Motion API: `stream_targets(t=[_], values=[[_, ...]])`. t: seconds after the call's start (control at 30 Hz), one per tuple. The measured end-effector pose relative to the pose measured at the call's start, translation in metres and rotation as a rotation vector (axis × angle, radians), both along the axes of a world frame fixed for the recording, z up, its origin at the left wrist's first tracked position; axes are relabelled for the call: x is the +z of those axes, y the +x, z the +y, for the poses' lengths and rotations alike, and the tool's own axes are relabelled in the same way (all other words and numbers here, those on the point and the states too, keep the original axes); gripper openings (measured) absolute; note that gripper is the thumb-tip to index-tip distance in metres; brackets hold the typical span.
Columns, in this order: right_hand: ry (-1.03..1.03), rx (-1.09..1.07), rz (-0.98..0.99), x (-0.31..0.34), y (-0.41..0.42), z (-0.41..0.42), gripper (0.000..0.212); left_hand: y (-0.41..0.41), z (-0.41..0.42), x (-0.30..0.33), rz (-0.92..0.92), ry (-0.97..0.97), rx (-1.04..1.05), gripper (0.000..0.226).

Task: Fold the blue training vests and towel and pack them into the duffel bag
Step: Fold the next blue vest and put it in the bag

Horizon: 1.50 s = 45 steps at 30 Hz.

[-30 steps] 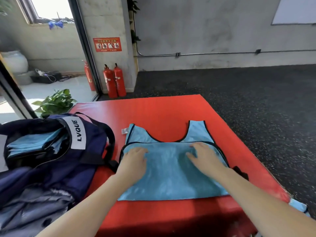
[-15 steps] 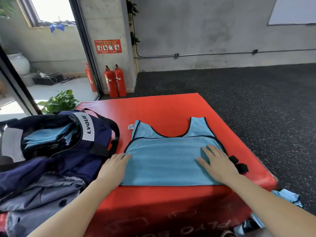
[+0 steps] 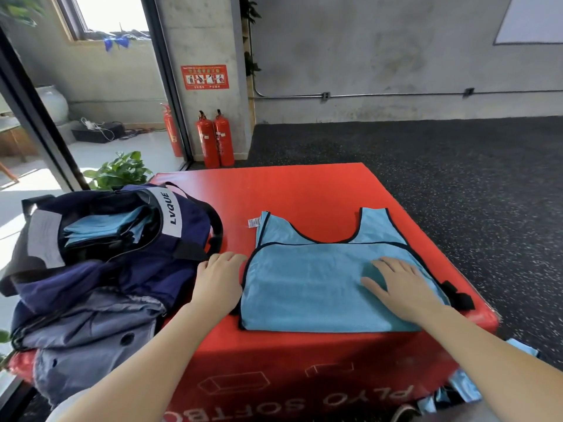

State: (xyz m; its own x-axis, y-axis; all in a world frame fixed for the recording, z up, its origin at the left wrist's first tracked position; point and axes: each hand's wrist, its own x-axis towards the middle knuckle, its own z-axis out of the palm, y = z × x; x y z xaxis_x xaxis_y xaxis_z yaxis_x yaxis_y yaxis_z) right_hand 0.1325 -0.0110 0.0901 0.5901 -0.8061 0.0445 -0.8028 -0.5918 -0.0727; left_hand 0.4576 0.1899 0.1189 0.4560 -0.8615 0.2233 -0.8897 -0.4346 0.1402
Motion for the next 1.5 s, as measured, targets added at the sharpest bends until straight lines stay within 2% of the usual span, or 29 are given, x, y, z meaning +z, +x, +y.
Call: stream_targets(t=[0.23, 0.4, 0.57, 0.7, 0.8, 0.97, 1.03, 1.13, 1.23, 1.33, 1.5], values=[[0.056, 0.144, -0.118, 0.000, 0.093, 0.006, 0.066, -0.002, -0.048, 0.010, 0.148, 0.000, 0.018, 0.058], [0.081, 0.187, -0.247, -0.002, 0.151, -0.010, 0.058, 0.015, -0.083, 0.001, 0.282, -0.048, 0.039, 0.049], [0.180, 0.133, -0.417, -0.006, 0.193, -0.031, 0.044, 0.032, -0.116, -0.013, 0.331, -0.177, 0.048, 0.035], [0.233, 0.051, -0.446, -0.008, 0.224, -0.045, 0.034, 0.036, -0.145, -0.019, 0.441, -0.277, 0.006, 0.028], [0.320, -0.006, -0.498, -0.005, 0.242, -0.056, 0.050, 0.041, -0.160, -0.025, 0.487, -0.277, 0.003, 0.030], [0.452, -0.030, -0.593, -0.004, 0.259, -0.073, 0.068, 0.056, -0.170, -0.036, 0.462, -0.285, 0.024, 0.029], [0.463, -0.017, -0.596, -0.004, 0.261, -0.074, 0.065, 0.061, -0.174, -0.039, 0.442, -0.306, 0.031, 0.025], [0.474, 0.022, -0.653, 0.001, 0.256, -0.075, 0.070, 0.064, -0.178, -0.042, 0.438, -0.326, 0.063, 0.021], [0.548, 0.031, -0.767, 0.007, 0.252, -0.074, 0.055, 0.063, -0.180, -0.043, 0.448, -0.300, 0.064, 0.028], [0.593, 0.044, -0.845, 0.016, 0.251, -0.069, 0.041, 0.061, -0.179, -0.040, 0.443, -0.285, 0.069, 0.022], [0.620, 0.050, -0.871, 0.030, 0.253, -0.058, 0.044, 0.062, -0.175, -0.037, 0.405, -0.270, 0.104, 0.014]])
